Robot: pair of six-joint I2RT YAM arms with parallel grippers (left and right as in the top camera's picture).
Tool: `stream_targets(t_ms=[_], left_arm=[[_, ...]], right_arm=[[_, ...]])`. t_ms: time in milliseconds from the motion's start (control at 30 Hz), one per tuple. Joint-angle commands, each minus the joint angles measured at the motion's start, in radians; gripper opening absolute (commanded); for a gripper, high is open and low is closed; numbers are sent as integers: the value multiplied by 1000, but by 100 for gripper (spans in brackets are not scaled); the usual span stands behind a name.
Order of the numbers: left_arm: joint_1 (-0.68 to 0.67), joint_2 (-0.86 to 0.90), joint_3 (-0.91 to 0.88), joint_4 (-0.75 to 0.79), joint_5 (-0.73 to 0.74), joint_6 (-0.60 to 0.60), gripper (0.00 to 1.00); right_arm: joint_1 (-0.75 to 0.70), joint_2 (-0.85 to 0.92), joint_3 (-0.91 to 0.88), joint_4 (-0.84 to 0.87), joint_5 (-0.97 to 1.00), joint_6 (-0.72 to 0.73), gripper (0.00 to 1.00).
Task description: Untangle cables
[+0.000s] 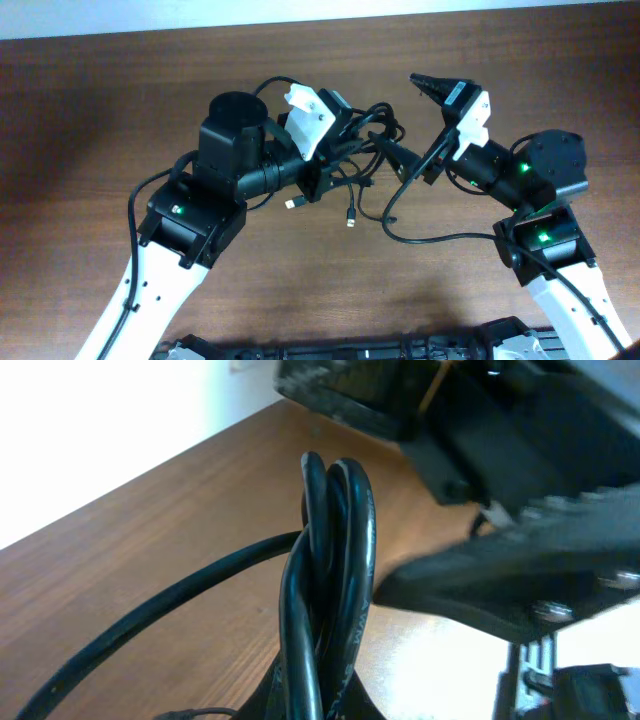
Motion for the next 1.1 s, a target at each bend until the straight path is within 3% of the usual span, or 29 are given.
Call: stream_targets(t_ms=[0,133,467,567,767,900,1067], left_arm=[[-2,-21,17,6,92,24,0],[-2,-21,16,-5,92,47,0],[-2,-21,16,-21,135,75,0],[-2,-21,16,-21,241,137,0],[-2,-21,16,-27,236,135,0],[-2,-21,16,-27,58,60,0],[-2,-21,16,-27,71,61,0]], right_arm=[[-3,-13,0,13,68,-51,96],[-3,-13,0,40,136,-89,97],[-3,-12,0,33,138,-423,97],[-3,-12,0,34,138,-430,97],[-3,-16,0,90,138,-430,97],[-3,-17,0,93,170,-430,97],[-3,-17,0,92,298,-430,97]])
